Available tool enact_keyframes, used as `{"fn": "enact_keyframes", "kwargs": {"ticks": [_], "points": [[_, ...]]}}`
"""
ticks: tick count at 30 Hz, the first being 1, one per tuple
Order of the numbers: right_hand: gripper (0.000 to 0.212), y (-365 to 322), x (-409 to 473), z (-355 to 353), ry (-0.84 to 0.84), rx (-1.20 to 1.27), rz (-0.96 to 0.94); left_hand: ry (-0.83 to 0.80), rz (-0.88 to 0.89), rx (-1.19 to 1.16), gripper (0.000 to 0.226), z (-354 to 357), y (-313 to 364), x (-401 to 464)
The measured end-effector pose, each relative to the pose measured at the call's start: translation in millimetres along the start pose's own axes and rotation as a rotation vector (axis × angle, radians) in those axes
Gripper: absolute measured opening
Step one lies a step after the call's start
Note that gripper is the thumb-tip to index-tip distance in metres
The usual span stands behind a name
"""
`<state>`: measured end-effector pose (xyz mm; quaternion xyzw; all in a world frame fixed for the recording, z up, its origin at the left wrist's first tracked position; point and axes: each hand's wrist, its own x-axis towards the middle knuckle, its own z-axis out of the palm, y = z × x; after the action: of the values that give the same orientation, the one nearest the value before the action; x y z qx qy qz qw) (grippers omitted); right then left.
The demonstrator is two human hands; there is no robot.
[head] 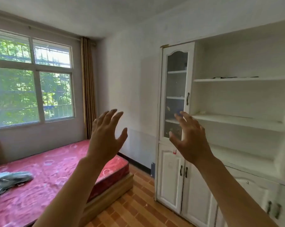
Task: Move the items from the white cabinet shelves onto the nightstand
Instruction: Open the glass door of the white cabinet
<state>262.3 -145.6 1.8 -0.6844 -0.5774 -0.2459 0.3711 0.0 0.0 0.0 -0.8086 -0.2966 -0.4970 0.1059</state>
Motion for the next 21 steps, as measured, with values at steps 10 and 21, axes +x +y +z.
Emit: {"fn": "enact_keyframes", "kwargs": {"ticks": [10, 21], "points": [[0.07, 71, 98, 77, 0.031, -0.132, 0.061, -0.06, 0.024, -0.117, 0.063, 138, -58, 95], [0.07, 164, 147, 110, 0.028, -0.211, 0.172, -0.114, 0.107, -0.259, 0.064, 282, -43, 158]]}}
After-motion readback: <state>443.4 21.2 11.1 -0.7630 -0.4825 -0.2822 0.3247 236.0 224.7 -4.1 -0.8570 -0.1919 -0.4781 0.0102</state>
